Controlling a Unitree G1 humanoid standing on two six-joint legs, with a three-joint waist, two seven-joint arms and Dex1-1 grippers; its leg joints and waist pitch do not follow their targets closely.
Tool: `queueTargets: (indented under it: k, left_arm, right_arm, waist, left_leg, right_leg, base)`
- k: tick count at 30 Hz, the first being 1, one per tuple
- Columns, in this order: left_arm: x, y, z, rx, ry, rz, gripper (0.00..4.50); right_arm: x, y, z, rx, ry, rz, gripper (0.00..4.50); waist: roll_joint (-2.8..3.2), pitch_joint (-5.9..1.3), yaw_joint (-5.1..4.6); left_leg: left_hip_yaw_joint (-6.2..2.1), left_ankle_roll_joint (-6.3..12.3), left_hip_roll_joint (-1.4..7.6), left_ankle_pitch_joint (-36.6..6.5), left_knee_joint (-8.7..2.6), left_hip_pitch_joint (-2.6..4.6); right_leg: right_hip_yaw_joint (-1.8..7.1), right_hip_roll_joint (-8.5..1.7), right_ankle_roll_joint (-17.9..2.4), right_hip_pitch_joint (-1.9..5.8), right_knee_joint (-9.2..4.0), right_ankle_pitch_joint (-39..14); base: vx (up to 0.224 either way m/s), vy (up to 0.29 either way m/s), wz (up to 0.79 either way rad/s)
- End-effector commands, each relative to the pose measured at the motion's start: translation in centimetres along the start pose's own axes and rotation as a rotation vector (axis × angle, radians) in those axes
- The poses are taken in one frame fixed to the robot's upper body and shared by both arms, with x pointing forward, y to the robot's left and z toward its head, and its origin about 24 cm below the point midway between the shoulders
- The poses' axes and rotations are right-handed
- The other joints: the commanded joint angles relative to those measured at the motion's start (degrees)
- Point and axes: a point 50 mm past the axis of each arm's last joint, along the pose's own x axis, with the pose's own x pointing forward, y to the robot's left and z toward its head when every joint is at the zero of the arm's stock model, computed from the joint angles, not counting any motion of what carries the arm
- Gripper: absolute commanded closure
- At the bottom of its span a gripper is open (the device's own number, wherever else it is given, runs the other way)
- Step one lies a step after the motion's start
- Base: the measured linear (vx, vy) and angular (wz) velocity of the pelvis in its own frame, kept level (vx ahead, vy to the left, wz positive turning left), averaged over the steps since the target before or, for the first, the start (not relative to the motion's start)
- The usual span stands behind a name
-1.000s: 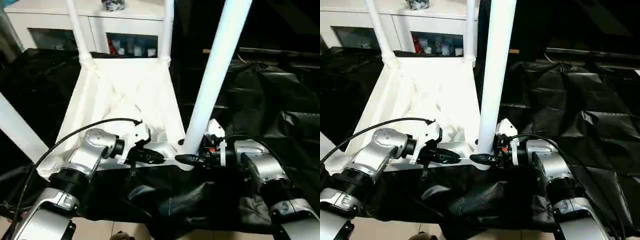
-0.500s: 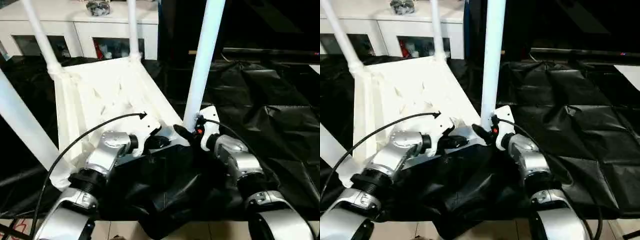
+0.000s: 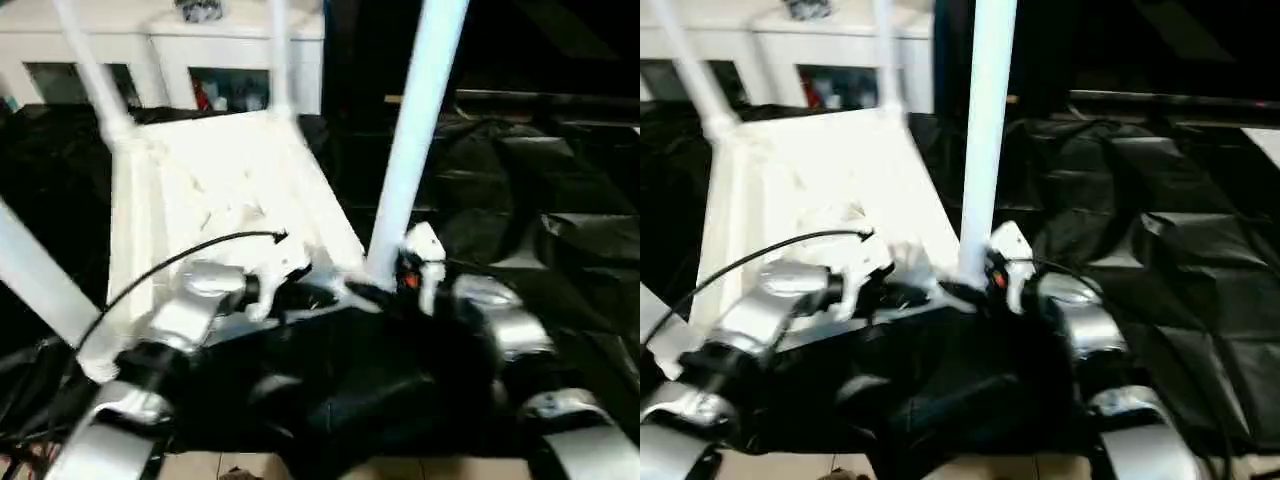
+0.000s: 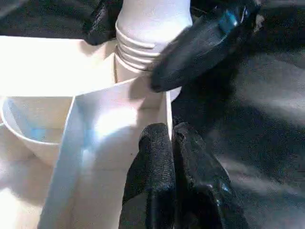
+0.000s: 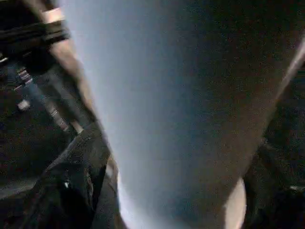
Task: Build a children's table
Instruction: Rotate leg to tighten
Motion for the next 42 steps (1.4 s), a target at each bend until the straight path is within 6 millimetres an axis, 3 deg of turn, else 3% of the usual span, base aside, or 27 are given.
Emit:
queueTargets:
  k: [1, 3, 7, 9, 17, 19, 21, 23, 24, 25, 27, 32, 33, 35, 38, 42]
  left_arm:
    - [1.0, -1.2, 0.3, 0.037, 0.008, -0.136, 4.5]
    - [0.5, -1.0, 0.0, 0.05, 0.034, -0.153, 4.5]
    - [-0.2, -0.5, 0.0, 0.052, 0.055, -0.173, 4.5]
    - [-0.5, -0.5, 0.0, 0.058, 0.064, -0.191, 4.5]
    - [-0.5, -0.2, -0.1, 0.053, 0.067, -0.168, 4.5]
    - [-0.2, 0.0, 0.0, 0.042, 0.052, -0.124, 4.5]
    - [0.4, 0.5, 0.4, 0.019, 0.025, -0.033, 4.5]
    - [1.0, 0.7, 0.6, -0.002, 0.01, 0.032, 4.5]
    - [1.2, 0.7, 0.7, -0.007, 0.007, 0.043, 4.5]
    - [1.7, 0.8, 0.9, -0.023, -0.002, 0.082, 4.5]
    - [2.1, 0.7, 1.0, -0.032, -0.009, 0.103, 4.5]
    - [3.9, 0.2, 1.5, -0.061, -0.028, 0.146, 4.5]
    - [4.6, -0.3, 1.8, -0.067, -0.045, 0.127, 4.5]
    - [4.8, -0.5, 2.0, -0.067, -0.051, 0.117, 4.5]
    - [4.5, -0.6, 1.9, -0.055, -0.046, 0.097, 4.5]
    - [3.4, -0.5, 1.5, -0.027, -0.039, 0.048, 4.5]
  right_arm:
    - [0.3, 1.2, -1.0, 0.02, 0.055, 0.119, 0.77]
    - [-0.2, 1.4, -1.2, 0.027, 0.081, 0.184, 0.91]
    - [-0.7, 1.6, -1.3, 0.033, 0.101, 0.248, 1.21]
    - [-0.8, 1.6, -1.2, 0.036, 0.102, 0.264, 1.46]
    - [-0.6, 2.0, -1.2, 0.047, 0.092, 0.28, 1.77]
    - [-0.4, 1.9, -1.3, 0.051, 0.087, 0.245, 1.77]
    - [0.3, 1.2, -2.0, 0.073, 0.098, 0.076, 1.78]
    - [0.9, 0.3, -2.5, 0.122, 0.109, -0.111, 1.78]
    - [1.0, 0.2, -2.6, 0.133, 0.111, -0.148, 1.78]
    - [1.4, -0.1, -2.8, 0.163, 0.108, -0.231, 1.78]
    - [1.8, -0.1, -2.9, 0.184, 0.101, -0.288, 1.78]
    - [3.6, 0.5, -3.2, 0.236, 0.087, -0.389, 1.78]
    - [4.6, 1.4, -2.9, 0.247, 0.058, -0.331, 1.22]
    - [5.0, 1.8, -2.7, 0.245, 0.051, -0.301, 1.08]
    - [5.0, 1.7, -2.3, 0.191, 0.046, -0.258, 0.8]
    - [3.9, 1.4, -1.5, 0.094, 0.021, -0.176, 0.64]
  waist:
    - [-0.1, -3.68, 0.28]
    - [-0.07, -3.52, 0.76]
    - [-0.07, -3.15, 0.98]
    - [-0.09, -3.14, 1.03]
    - [-0.07, -3.49, 1.16]
    - [0.02, -3.41, 1.23]
    - [-0.01, -3.15, 1.15]
    - [-0.05, -2.88, 0.77]
    - [-0.08, -2.68, 0.26]
    - [-0.15, -2.72, -0.06]
    - [-0.14, -2.65, -0.68]
    - [-0.15, -2.6, -1.38]
    - [-0.02, -2.64, -1.39]
    - [-0.03, -2.67, -1.34]
    - [0.08, -2.77, -1.29]
    - [0.06, -3.17, -1.14]
  left_leg:
    - [-0.3, 6.02, 1.61, -8.5, -2.9, 0.75]
    - [-0.33, 5.34, 1.77, -10.3, -3.1, 0.95]
    - [-0.44, 2.23, 1.99, -15.2, -3.7, 1.34]
    - [-0.46, 1.57, 1.93, -16.1, -3.77, 1.45]
    - [-0.49, 1.99, 1.78, -12.4, -3.51, 1.06]
    - [-0.48, 2.0, 1.81, -12.9, -3.55, 1.11]
    - [-0.5, 1.08, 1.79, -14.4, -3.77, 1.24]
    - [-0.81, -0.42, 1.71, -17.6, -4.14, 1.41]
    - [-1.0, -1.41, 1.65, -19.7, -4.3, 1.58]
    - [-1.32, -1.71, 1.47, -20.5, -4.34, 1.39]
    - [-1.56, -2.14, 1.5, -21.0, -4.58, 1.19]
    - [-1.52, -1.45, 1.35, -23.2, -4.42, 1.51]
    - [-1.5, -1.21, 1.33, -23.7, -4.4, 1.55]
    - [-1.54, -1.12, 1.43, -23.6, -4.45, 1.52]
    - [-1.44, -1.03, 1.49, -23.3, -4.54, 1.47]
    - [-1.14, 0.09, 1.46, -19.7, -4.32, 0.96]
  right_leg:
    - [1.72, -2.37, -16.9, 2.8, -3.02, 1.2]
    - [1.81, -2.54, -16.2, 2.7, -3.38, -2.4]
    - [1.95, -2.68, -14.7, 2.28, -4.09, -10.6]
    - [2.03, -2.69, -14.2, 2.21, -4.24, -12.0]
    - [1.96, -2.7, -14.8, 2.62, -3.62, -6.4]
    - [1.93, -2.71, -15.0, 2.55, -3.74, -6.9]
    - [1.97, -2.73, -14.5, 2.28, -4.03, -9.8]
    - [2.01, -3.09, -13.0, 2.18, -4.71, -16.3]
    - [2.02, -3.26, -11.5, 1.93, -5.18, -21.4]
    - [1.89, -3.33, -9.9, 2.14, -5.52, -25.0]
    - [1.77, -3.21, -8.6, 2.01, -5.77, -26.4]
    - [1.84, -2.98, -8.2, 1.34, -6.24, -27.2]
    - [1.85, -2.95, -8.0, 1.3, -6.31, -27.5]
    - [1.91, -2.98, -8.2, 1.23, -6.32, -26.7]
    - [1.99, -2.79, -9.1, 1.29, -6.0, -23.4]
    - [2.08, -2.74, -11.1, 1.94, -5.26, -15.7]
  base:
    - [0.0, 0.0, 0.0]
    - [0.0, 0.0, 0.0]
    - [0.0, 0.0, 0.0]
    - [0.0, 0.0, 0.0]
    - [0.0, 0.0, 0.0]
    - [0.0, 0.0, 0.0]
    - [0.0, 0.0, 0.0]
    - [0.0, 0.0, 0.0]
    - [0.0, 0.0, 0.0]
    - [0.0, 0.0, 0.0]
    - [0.0, 0.0, 0.0]
    - [0.0, 0.0, 0.0]
    - [0.0, 0.0, 0.0]
    - [0.0, 0.0, 0.0]
    - [0.0, 0.0, 0.0]
    - [0.0, 0.0, 0.0]
